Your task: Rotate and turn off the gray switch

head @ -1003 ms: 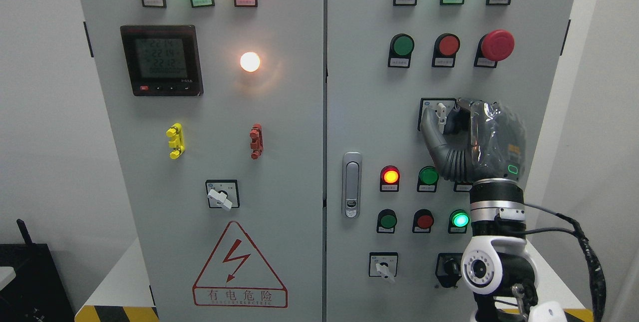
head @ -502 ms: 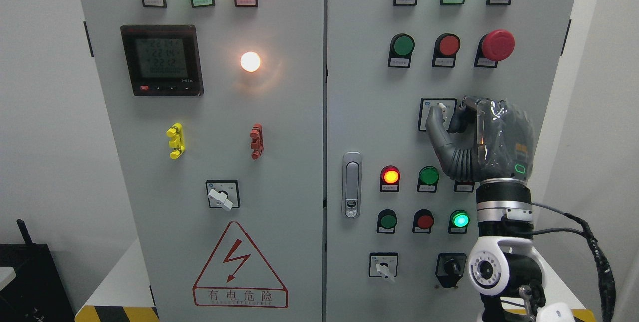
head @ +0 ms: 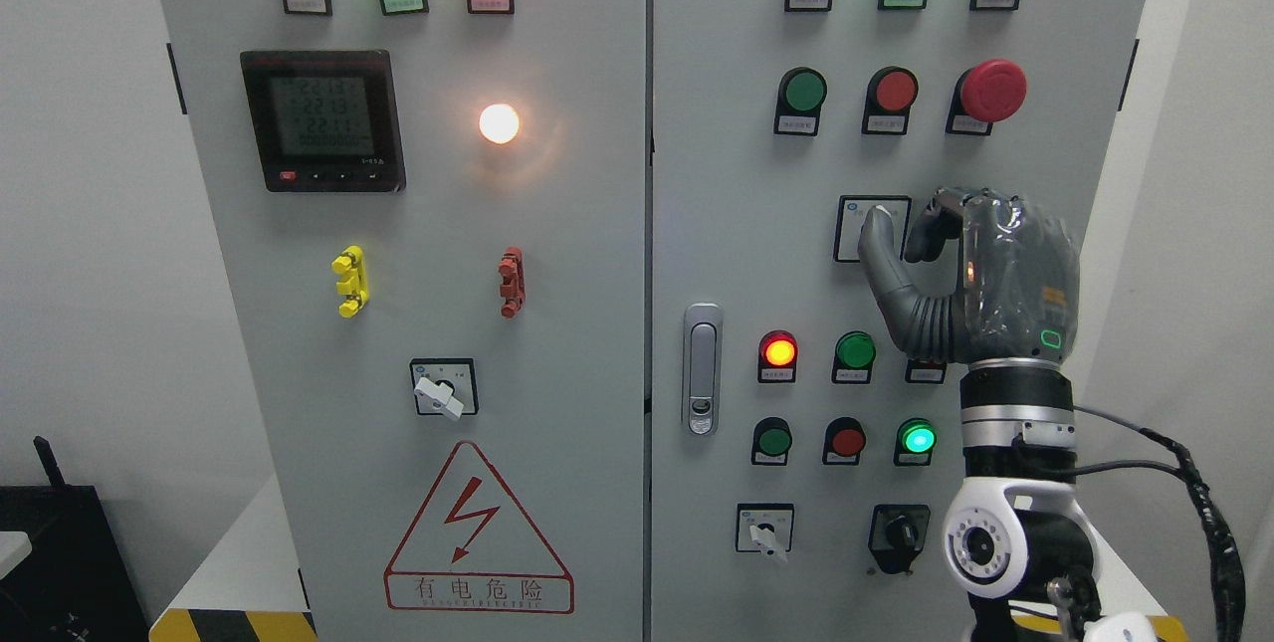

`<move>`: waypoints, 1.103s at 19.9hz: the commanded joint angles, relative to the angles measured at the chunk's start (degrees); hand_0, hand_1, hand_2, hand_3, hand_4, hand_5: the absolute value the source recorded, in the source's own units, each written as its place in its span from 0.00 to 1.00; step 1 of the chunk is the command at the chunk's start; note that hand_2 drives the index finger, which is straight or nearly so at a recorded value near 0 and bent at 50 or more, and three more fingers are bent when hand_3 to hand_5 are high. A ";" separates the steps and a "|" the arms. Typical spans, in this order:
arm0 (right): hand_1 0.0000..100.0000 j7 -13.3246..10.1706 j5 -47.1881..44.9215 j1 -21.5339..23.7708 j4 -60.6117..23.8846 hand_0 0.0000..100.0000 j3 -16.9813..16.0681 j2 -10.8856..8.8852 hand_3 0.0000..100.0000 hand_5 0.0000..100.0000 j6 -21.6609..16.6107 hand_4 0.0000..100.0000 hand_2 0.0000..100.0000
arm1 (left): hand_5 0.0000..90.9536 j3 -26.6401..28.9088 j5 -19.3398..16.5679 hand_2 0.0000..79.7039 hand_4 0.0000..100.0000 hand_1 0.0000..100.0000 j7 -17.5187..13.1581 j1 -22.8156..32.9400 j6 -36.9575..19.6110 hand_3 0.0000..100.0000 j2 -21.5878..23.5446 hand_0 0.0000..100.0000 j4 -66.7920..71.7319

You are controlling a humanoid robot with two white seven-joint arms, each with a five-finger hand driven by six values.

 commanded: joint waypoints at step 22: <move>0.22 -1.54 -0.59 14.25 -17.75 0.40 -4.09 -2.43 0.31 0.13 -15.64 0.19 0.26 | 0.00 1.85 -0.44 0.00 0.00 0.39 -0.06 -0.03 0.02 0.00 0.00 0.12 1.32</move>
